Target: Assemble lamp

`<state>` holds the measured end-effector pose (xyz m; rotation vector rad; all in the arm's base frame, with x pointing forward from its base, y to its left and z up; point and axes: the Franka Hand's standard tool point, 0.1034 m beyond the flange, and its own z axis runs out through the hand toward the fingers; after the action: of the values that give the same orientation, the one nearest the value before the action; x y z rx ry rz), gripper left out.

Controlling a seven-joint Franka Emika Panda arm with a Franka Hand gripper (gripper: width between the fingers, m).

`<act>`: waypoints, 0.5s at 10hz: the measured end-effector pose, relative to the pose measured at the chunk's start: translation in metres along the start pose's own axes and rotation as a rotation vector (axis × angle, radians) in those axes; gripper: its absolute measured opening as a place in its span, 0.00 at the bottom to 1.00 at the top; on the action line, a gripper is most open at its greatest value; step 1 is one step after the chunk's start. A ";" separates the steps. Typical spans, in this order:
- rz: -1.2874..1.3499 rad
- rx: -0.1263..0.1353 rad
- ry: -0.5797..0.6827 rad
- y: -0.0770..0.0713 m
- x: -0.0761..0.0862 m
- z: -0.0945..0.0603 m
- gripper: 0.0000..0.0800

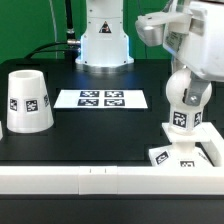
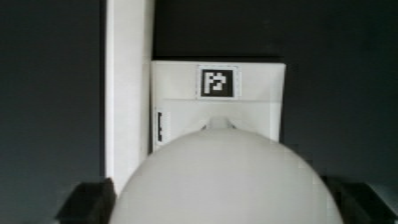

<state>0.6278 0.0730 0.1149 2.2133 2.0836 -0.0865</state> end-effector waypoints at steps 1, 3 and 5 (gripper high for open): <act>0.045 0.006 0.001 0.000 -0.001 0.000 0.72; 0.229 0.011 0.014 0.000 -0.002 0.000 0.72; 0.339 0.016 0.022 0.000 -0.003 0.000 0.72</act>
Offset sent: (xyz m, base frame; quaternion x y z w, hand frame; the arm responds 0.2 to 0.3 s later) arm 0.0028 0.0021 -0.0009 0.0103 0.0513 0.1778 0.9827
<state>0.6280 0.0698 0.1147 2.5494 1.6900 -0.0517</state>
